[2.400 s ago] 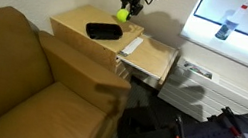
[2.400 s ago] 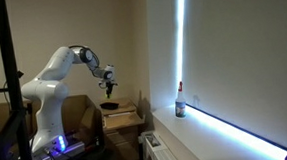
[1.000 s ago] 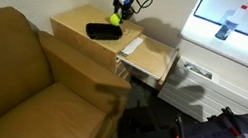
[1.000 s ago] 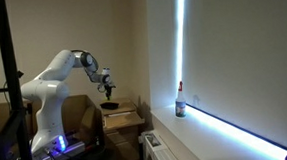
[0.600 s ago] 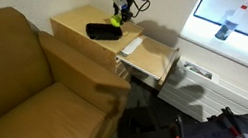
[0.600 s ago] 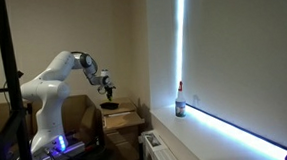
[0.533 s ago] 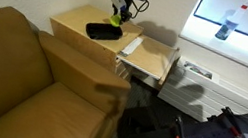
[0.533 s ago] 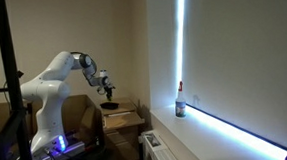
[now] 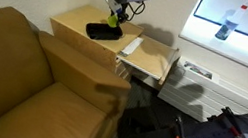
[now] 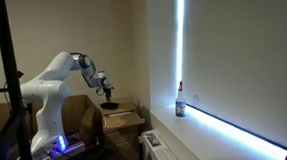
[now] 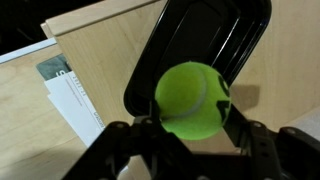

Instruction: Put the green ball on the black dish and then close the sliding drawer

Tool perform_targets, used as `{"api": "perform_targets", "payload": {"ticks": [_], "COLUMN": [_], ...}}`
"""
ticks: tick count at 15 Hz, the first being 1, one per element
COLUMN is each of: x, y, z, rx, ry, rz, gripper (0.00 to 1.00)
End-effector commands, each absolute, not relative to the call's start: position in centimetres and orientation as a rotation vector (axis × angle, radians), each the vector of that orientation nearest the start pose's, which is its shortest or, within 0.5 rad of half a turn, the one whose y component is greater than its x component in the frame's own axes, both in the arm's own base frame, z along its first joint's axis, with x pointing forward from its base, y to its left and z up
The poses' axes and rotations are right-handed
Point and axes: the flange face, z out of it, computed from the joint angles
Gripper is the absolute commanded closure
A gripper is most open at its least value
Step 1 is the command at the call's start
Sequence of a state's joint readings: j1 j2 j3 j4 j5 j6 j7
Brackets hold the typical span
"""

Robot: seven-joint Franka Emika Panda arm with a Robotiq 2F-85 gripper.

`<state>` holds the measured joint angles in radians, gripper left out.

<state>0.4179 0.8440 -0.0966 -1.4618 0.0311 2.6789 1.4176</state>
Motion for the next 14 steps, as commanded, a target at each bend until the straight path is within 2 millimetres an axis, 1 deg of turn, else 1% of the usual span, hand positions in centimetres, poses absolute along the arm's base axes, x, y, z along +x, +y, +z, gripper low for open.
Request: {"api": "perform_targets", "payload": {"ticks": [1, 2, 5, 8, 10, 11, 12, 14], "x": [71.3, 71.3, 70.2, 70.2, 70.2, 70.4, 70.5, 70.6], "y": [25.7, 25.9, 26.6, 27.1, 27.0, 26.6, 26.4, 25.7], "z": [20.6, 20.5, 21.3, 21.6, 21.9, 22.3, 22.5, 23.2], "rx": [-2.482, -2.473, -2.417, -2.371, -2.320, -2.284, -2.265, -2.223], "ry": [1.499, 1.489, 1.439, 1.451, 1.487, 1.519, 1.537, 1.562], "rz": [-0.406, -0.432, -0.558, -0.653, -0.696, -0.705, -0.705, -0.693], "gripper": [0.61, 0.61, 0.61, 0.61, 0.61, 0.11, 0.09, 0.00]}}
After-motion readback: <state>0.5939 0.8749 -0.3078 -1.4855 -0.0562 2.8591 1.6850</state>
